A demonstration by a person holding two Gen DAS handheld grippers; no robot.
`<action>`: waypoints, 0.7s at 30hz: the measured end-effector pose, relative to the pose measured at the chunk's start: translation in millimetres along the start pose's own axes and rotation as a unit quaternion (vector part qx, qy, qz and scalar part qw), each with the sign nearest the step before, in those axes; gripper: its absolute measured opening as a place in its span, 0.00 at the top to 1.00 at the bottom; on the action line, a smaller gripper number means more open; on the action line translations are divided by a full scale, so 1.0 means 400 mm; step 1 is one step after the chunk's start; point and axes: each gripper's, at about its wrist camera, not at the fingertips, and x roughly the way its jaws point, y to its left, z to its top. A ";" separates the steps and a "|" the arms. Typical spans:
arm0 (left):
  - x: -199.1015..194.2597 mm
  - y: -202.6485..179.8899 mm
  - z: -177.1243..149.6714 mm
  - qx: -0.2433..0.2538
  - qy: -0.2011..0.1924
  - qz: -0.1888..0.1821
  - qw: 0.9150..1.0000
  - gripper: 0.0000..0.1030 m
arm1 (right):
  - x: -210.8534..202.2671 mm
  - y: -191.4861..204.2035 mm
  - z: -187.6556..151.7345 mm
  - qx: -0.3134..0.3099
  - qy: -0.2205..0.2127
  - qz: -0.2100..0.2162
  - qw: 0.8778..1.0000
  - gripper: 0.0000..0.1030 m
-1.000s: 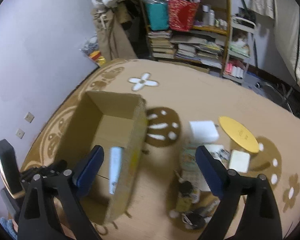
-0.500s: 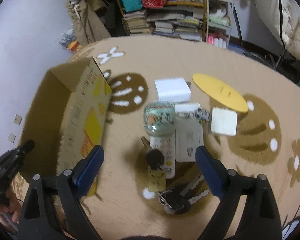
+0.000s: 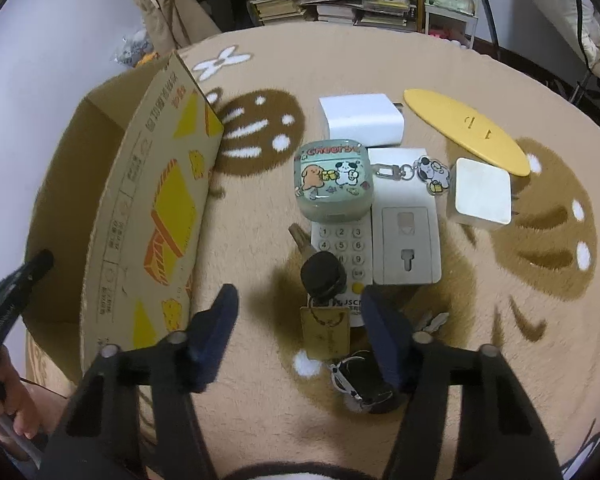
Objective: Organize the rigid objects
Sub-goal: 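Move the right tool back over the items and grasp the keys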
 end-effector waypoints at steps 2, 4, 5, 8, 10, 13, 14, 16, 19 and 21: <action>-0.003 -0.002 0.001 0.001 -0.001 0.002 1.000 0.92 | 0.005 -0.001 -0.001 0.000 0.004 -0.004 1.000 0.38; -0.006 -0.002 0.001 0.002 -0.002 0.003 1.000 0.92 | 0.013 -0.005 -0.001 0.005 0.010 -0.004 1.000 0.38; -0.006 -0.002 0.001 0.002 -0.002 0.003 1.000 0.92 | 0.019 -0.007 0.000 0.008 0.013 -0.003 1.000 0.38; -0.005 -0.001 0.001 0.002 -0.002 0.003 1.000 0.92 | 0.034 -0.005 -0.006 0.005 0.021 -0.009 1.000 0.39; -0.006 -0.002 0.001 0.002 -0.001 0.004 1.000 0.92 | 0.042 -0.003 -0.009 -0.002 0.025 -0.016 1.000 0.44; -0.007 0.001 0.001 0.002 -0.001 0.004 1.000 0.92 | 0.052 0.001 -0.009 -0.011 0.030 -0.026 0.999 0.54; -0.007 0.001 0.001 0.002 -0.001 0.004 1.000 0.92 | 0.053 0.002 -0.008 -0.011 0.029 -0.027 0.999 0.56; -0.007 0.000 0.001 0.002 -0.001 0.004 1.000 0.92 | 0.050 -0.002 -0.007 -0.011 0.029 -0.029 0.999 0.67; -0.007 0.000 0.001 0.003 -0.001 0.005 1.000 0.92 | 0.049 -0.011 -0.004 0.002 0.029 -0.024 0.999 0.69; -0.007 0.001 0.001 0.002 -0.001 0.005 1.000 0.92 | 0.047 -0.014 -0.005 0.002 0.030 -0.026 0.999 0.69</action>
